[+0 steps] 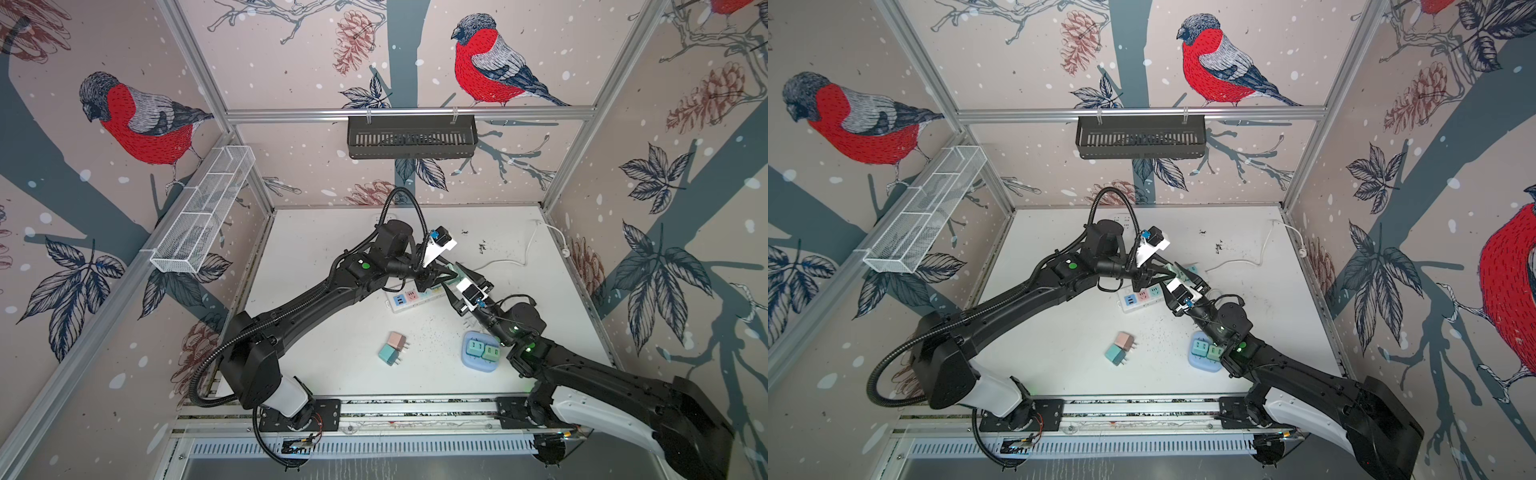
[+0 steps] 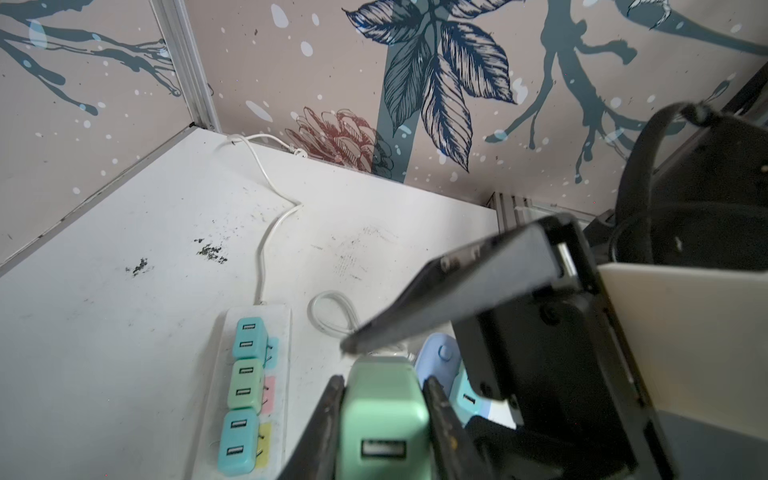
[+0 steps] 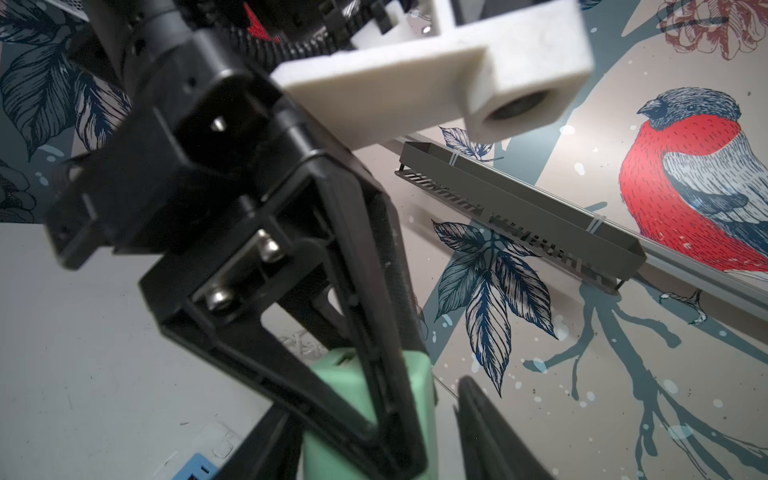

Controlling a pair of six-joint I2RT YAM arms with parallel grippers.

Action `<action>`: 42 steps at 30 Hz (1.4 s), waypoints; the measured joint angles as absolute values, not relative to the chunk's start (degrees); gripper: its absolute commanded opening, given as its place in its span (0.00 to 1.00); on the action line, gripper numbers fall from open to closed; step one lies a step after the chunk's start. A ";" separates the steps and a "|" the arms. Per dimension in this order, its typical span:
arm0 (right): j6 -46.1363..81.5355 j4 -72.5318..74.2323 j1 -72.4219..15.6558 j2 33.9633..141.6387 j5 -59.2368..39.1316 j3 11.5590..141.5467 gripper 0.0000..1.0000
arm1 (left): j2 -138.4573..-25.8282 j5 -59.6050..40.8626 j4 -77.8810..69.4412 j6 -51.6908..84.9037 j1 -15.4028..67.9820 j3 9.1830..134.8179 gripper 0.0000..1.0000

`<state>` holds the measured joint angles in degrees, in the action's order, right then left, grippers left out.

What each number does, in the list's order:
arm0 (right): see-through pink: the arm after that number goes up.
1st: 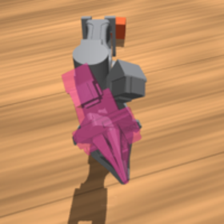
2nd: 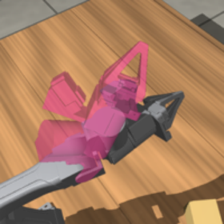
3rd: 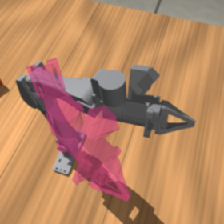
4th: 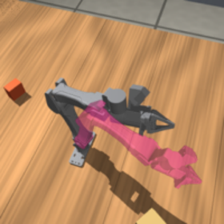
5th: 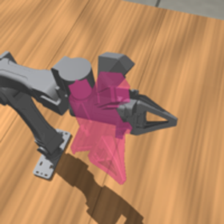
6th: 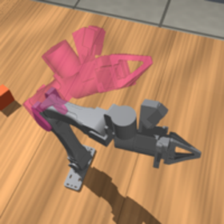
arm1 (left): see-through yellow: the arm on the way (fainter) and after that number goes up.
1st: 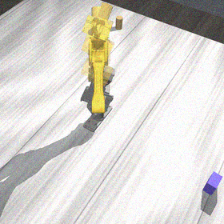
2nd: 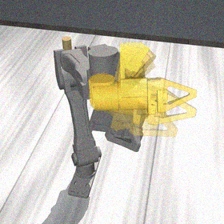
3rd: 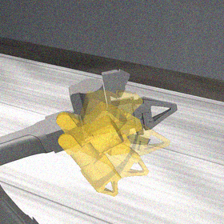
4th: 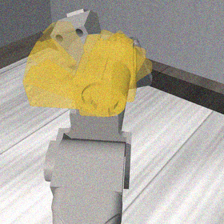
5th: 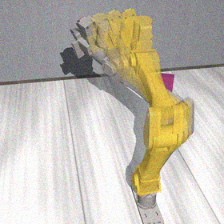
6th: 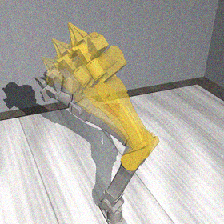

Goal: Insert the plug
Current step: 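Close the left gripper on the light green adapter held by the right gripper, then open and withdraw the right gripper while the left gripper carries the adapter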

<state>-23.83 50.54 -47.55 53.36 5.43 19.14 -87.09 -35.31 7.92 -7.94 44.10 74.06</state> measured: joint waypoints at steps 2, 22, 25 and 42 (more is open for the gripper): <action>-22.39 49.76 -47.57 52.56 6.68 19.00 1.00 | -86.74 -34.13 7.79 -8.36 44.03 73.76 0.00; 0.38 51.16 -26.52 47.11 12.80 6.35 1.00 | -85.14 -10.02 4.56 -12.49 41.12 67.96 0.00; 4.54 51.53 -22.59 47.99 11.94 4.21 1.00 | -88.64 -8.84 8.32 -12.71 41.19 72.20 0.00; 12.01 60.31 -18.09 51.90 7.14 0.30 1.00 | -101.36 -6.48 23.44 -15.05 41.19 82.65 0.00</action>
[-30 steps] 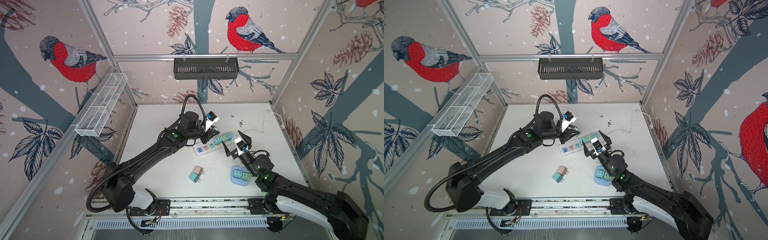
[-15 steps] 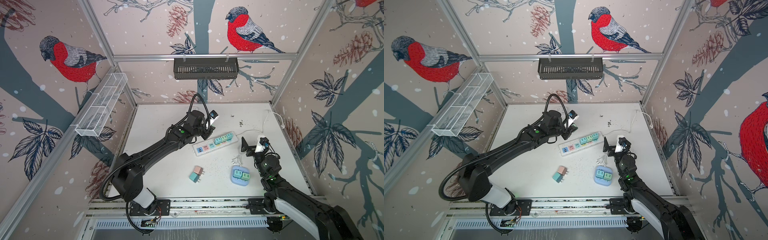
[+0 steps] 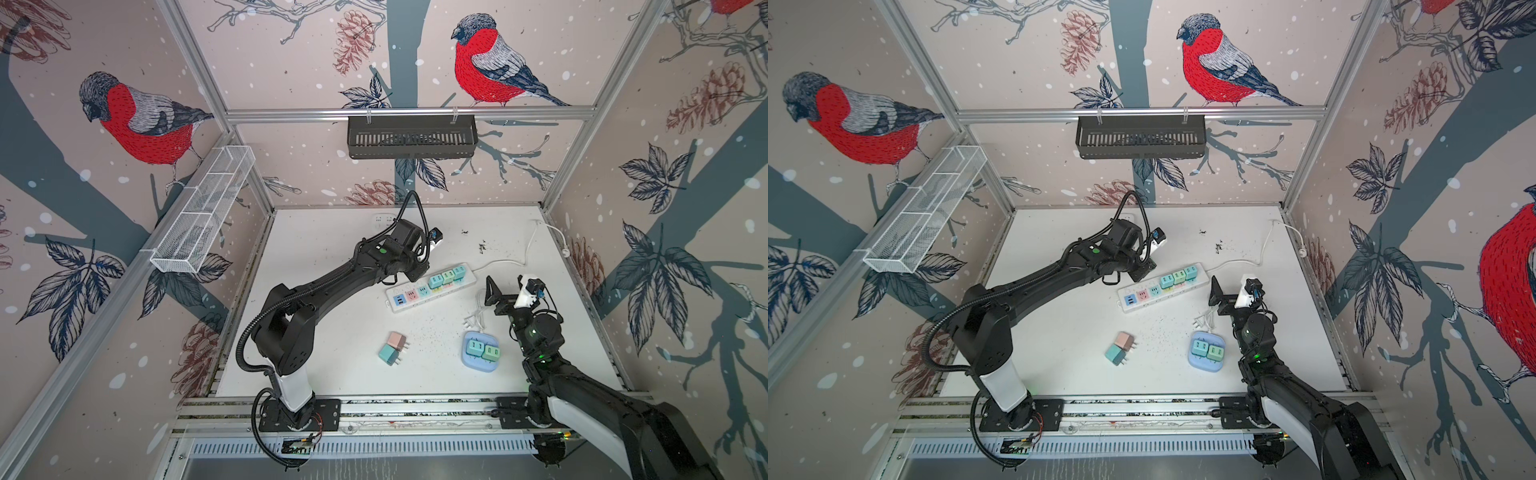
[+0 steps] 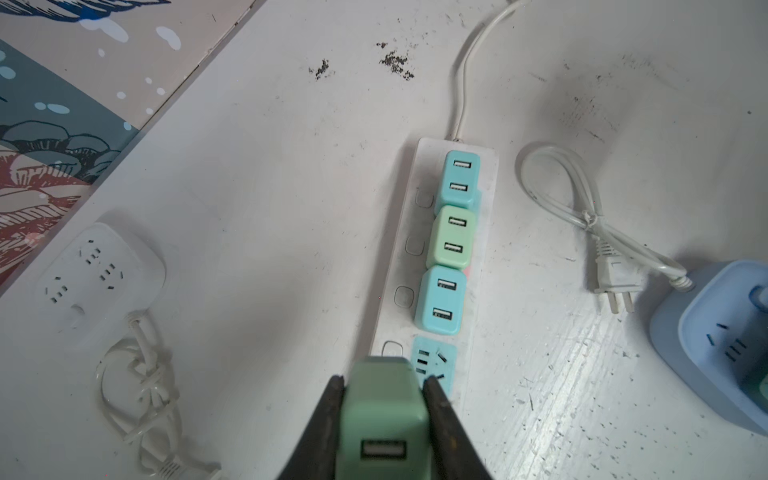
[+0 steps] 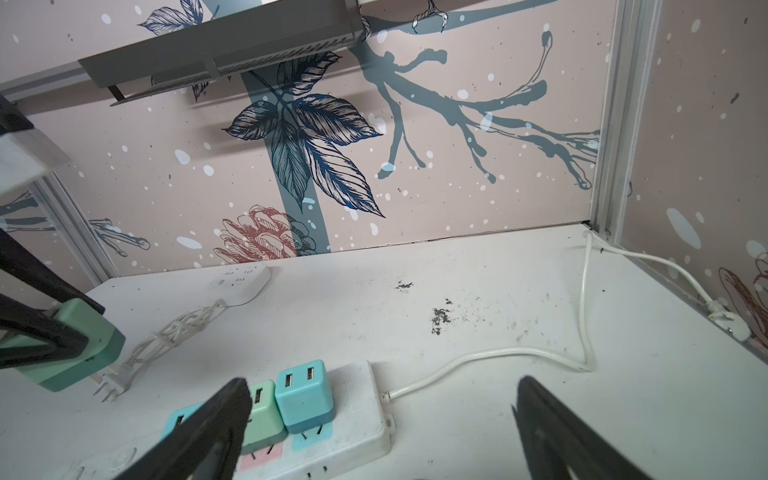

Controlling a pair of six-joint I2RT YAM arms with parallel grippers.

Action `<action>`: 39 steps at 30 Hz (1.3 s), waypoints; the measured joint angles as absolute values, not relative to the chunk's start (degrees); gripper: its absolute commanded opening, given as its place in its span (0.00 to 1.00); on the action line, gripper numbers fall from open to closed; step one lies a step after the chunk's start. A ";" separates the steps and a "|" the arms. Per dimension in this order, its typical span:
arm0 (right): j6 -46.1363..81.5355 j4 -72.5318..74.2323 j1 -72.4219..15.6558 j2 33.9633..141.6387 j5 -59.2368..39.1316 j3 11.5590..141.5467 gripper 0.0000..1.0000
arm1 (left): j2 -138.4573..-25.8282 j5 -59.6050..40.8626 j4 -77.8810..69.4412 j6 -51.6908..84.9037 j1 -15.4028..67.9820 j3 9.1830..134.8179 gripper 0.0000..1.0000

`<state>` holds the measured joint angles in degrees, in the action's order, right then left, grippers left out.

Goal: Insert the plug
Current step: 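Open and withdraw the right gripper while the left gripper carries the adapter, then move the light green adapter over the socket beyond the last teal adapter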

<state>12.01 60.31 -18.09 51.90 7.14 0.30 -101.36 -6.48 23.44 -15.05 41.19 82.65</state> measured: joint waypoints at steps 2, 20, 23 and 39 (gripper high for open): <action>12.03 61.45 -18.09 52.03 6.61 0.30 1.00 | -102.00 -6.68 24.18 -15.42 41.19 82.81 0.00; 12.21 64.29 -17.47 52.64 4.08 0.27 1.00 | -111.00 -11.90 30.65 -20.25 41.32 88.47 0.00; 12.19 64.29 -17.45 52.90 3.46 0.27 1.00 | -112.75 -11.99 31.75 -20.88 41.32 89.65 0.00; 12.16 64.16 -17.45 53.67 2.57 0.32 1.00 | -115.50 -17.08 32.14 -22.39 38.74 90.87 0.00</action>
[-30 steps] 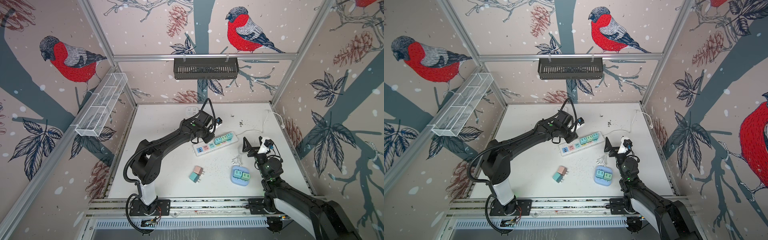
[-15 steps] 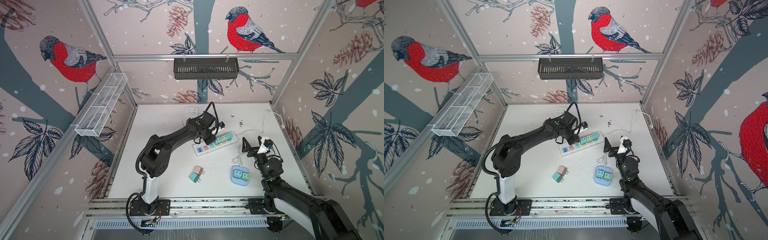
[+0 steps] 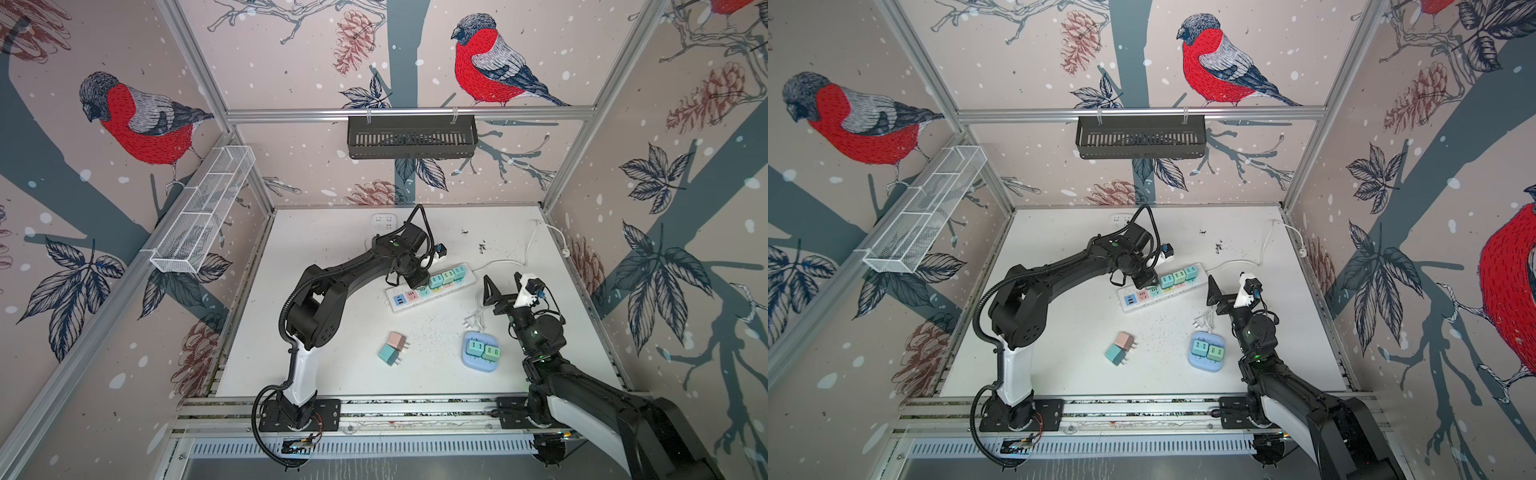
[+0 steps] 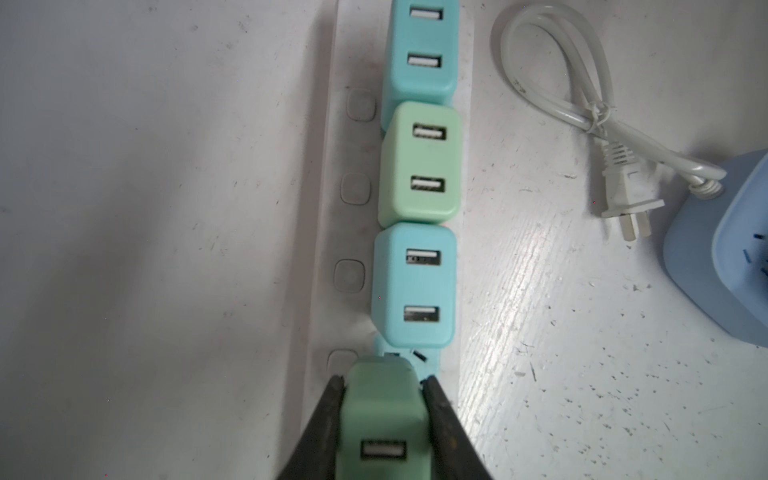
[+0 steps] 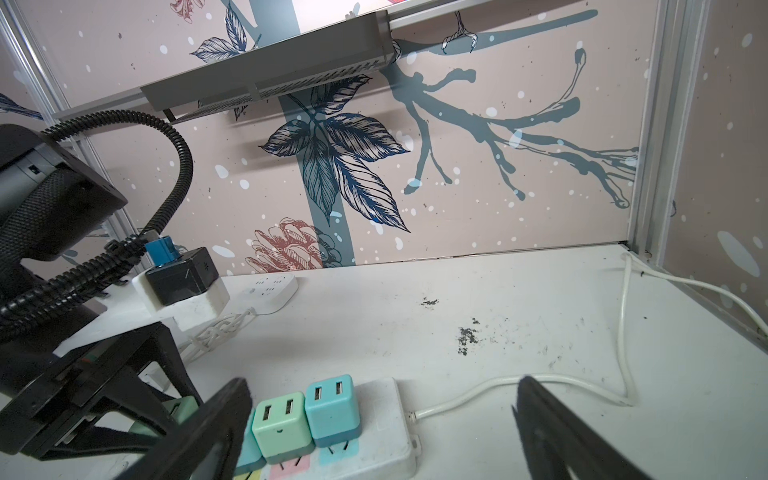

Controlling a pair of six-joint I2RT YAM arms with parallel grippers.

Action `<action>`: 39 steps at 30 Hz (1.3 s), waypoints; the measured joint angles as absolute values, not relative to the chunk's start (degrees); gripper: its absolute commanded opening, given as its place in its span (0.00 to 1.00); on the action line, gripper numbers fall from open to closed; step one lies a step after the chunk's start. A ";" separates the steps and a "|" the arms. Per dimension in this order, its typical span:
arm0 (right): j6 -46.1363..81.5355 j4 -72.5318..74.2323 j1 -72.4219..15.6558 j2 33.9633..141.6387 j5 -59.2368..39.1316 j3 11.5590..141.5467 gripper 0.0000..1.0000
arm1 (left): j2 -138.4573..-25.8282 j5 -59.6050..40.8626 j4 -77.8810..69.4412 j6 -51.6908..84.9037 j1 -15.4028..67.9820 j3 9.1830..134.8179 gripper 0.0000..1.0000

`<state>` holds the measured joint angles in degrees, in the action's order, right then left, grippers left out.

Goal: Insert the plug
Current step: 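Move the light green adapter over the socket beyond the last teal adapter, then press the light green adapter down into the socket with the left gripper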

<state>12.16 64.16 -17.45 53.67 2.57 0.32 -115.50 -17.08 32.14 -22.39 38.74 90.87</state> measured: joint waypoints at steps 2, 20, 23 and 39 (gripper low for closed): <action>12.16 64.10 -17.45 53.82 2.26 0.32 1.00 | -115.33 -18.04 31.09 -22.50 38.54 90.37 0.00; 11.99 64.05 -17.45 54.30 1.74 0.43 1.00 | -114.65 -20.97 28.47 -23.94 38.17 88.38 0.00; 11.99 64.05 -17.45 54.48 1.74 0.43 1.00 | -114.96 -20.97 28.49 -23.81 38.13 88.36 0.00; 11.99 63.96 -17.45 55.20 1.56 0.97 1.00 | -114.45 -22.06 25.02 -21.41 38.13 85.95 0.00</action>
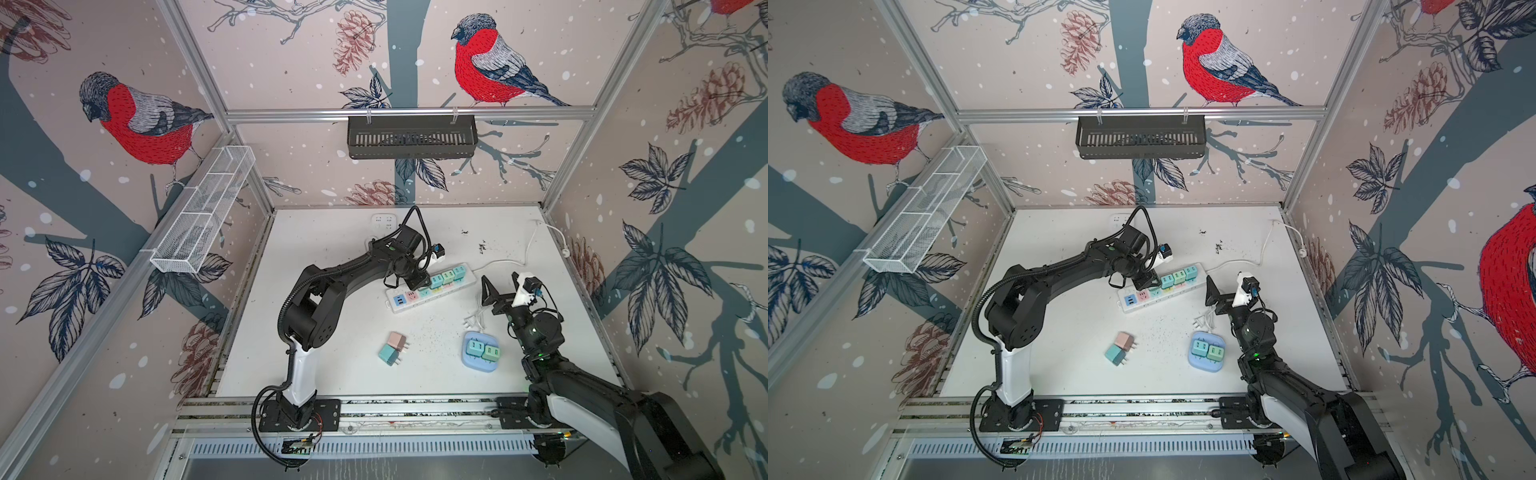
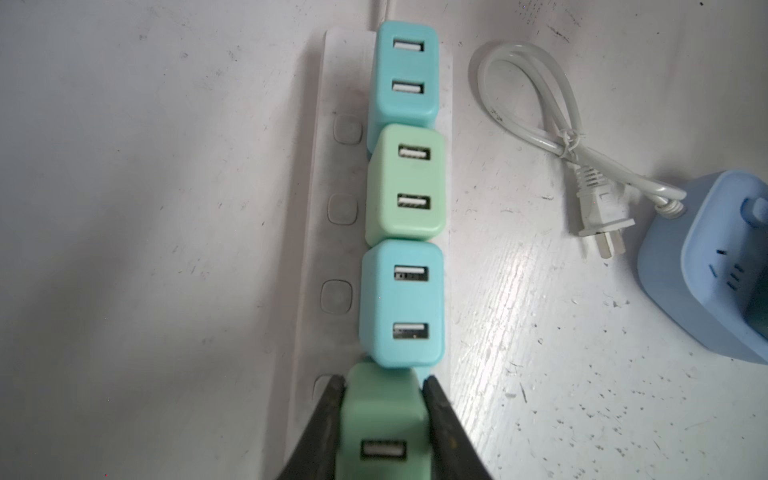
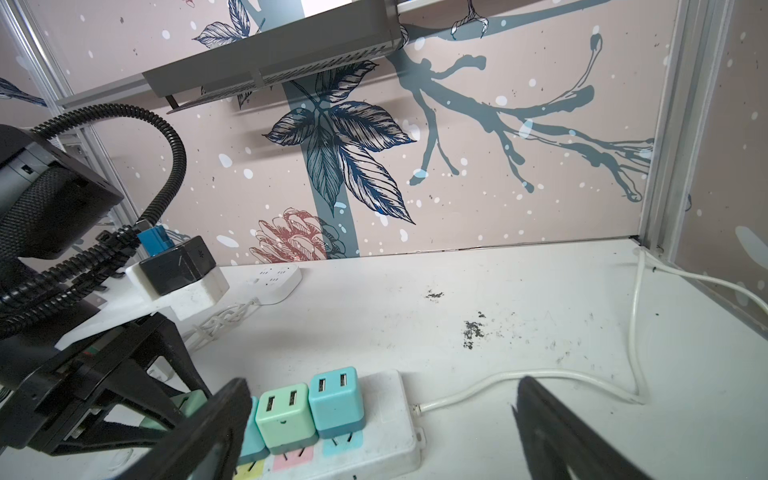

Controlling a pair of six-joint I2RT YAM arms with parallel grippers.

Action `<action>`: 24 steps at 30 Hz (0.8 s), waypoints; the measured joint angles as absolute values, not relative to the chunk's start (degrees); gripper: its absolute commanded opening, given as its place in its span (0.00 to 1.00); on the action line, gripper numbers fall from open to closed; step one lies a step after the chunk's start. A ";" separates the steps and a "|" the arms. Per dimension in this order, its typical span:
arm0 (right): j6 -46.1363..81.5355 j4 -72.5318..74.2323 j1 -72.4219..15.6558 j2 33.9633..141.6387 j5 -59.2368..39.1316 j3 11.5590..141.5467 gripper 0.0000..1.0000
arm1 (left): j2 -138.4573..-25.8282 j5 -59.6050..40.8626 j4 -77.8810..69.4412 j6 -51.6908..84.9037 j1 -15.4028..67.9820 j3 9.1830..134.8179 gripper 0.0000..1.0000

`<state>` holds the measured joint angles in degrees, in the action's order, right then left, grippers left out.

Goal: Insert the plug
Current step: 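Press the light green adapter down into the socket with the left gripper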

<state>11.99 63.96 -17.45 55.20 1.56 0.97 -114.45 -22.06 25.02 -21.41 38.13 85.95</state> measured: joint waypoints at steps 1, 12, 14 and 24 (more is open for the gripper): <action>11.99 63.96 -17.45 55.20 1.56 0.97 1.00 | -114.45 -22.04 25.02 -21.41 38.13 85.95 0.00; 11.99 63.96 -17.45 55.24 1.54 0.97 1.00 | -115.72 -21.28 24.95 -21.67 38.13 86.61 0.00; 11.99 63.96 -17.47 55.31 1.54 1.04 1.00 | -116.22 -21.30 25.15 -21.98 38.13 86.98 0.00; 11.94 63.86 -17.50 56.45 1.08 1.85 1.00 | -118.08 -21.80 24.47 -23.92 38.13 87.83 0.00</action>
<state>11.94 63.86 -17.50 56.45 1.08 1.85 -118.08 -21.80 24.47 -23.92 38.13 87.83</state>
